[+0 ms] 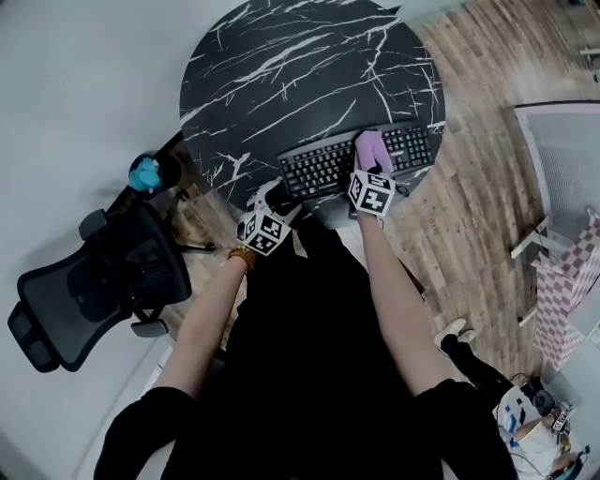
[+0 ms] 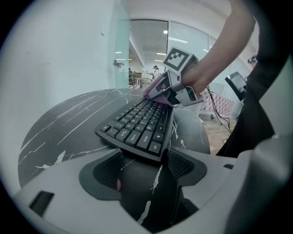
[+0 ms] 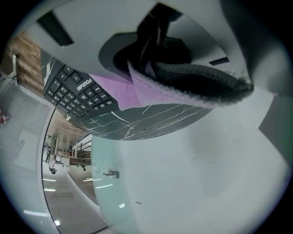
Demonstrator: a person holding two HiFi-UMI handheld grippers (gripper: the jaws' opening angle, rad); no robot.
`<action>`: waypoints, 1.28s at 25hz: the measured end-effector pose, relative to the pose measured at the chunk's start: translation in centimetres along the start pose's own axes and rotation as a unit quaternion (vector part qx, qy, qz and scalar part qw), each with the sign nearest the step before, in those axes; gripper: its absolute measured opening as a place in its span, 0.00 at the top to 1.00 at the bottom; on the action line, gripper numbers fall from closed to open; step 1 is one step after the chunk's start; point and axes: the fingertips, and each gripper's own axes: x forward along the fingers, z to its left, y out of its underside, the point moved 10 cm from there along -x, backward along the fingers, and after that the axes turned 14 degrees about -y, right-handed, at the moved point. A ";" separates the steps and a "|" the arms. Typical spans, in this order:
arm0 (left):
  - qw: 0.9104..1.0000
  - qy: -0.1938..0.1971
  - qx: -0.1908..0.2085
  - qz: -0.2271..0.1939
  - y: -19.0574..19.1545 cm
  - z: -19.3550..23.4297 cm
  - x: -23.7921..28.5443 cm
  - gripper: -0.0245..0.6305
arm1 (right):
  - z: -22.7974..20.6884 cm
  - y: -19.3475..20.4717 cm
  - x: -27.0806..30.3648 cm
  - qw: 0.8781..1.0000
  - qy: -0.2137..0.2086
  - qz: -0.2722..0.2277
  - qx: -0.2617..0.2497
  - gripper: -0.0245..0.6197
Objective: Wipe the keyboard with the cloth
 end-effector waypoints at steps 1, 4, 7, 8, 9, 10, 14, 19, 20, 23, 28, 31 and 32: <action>1.000 0.000 -0.001 0.000 0.0 0.0 0.0 0.49 | 0.1 0.1 0.0 1.000 0.002 -0.001 0.002 0.84; 1.000 0.000 -0.001 -0.001 0.1 -0.1 0.0 0.49 | 0.4 0.1 0.1 1.000 -0.001 0.003 0.008 0.84; 1.000 -0.001 0.001 -0.001 0.1 0.0 -0.1 0.49 | 1.2 0.2 0.4 1.000 -0.016 0.008 0.004 0.84; 1.000 0.000 0.000 -0.001 0.1 0.0 0.0 0.49 | 1.4 0.3 0.4 1.000 -0.018 0.010 0.000 0.84; 1.000 0.000 0.000 -0.001 0.1 -0.1 0.0 0.49 | 1.5 0.3 0.4 1.000 -0.019 0.010 -0.004 0.84; 1.000 0.001 0.000 -0.001 0.1 -0.1 0.0 0.49 | 1.6 0.4 0.4 1.000 -0.018 0.010 -0.006 0.84; 1.000 -0.001 0.001 -0.002 0.1 0.0 -0.1 0.49 | 2.1 0.4 0.5 1.000 -0.020 0.012 -0.004 0.84; 1.000 -0.001 0.000 0.000 0.0 -0.1 -0.1 0.49 | 3.9 0.8 0.9 0.999 -0.036 0.029 -0.026 0.84; 1.000 -0.001 0.000 0.001 0.0 -0.1 -0.1 0.49 | 4.3 0.8 1.0 0.998 -0.040 0.030 -0.031 0.84; 1.000 -0.002 0.001 0.001 0.0 -0.1 -0.1 0.49 | 5.3 1.1 1.2 0.997 -0.048 0.036 -0.044 0.84; 1.000 -0.002 -0.001 0.004 0.0 -0.1 0.0 0.49 | 6.7 1.6 1.5 0.995 -0.063 0.035 -0.063 0.84; 1.000 -0.001 -0.002 0.005 0.0 -0.1 -0.1 0.49 | 7.5 1.8 1.7 0.994 -0.071 0.040 -0.077 0.84; 1.000 -0.001 -0.002 0.005 0.0 -0.1 -0.1 0.49 | 7.8 1.9 1.8 0.993 -0.076 0.042 -0.079 0.84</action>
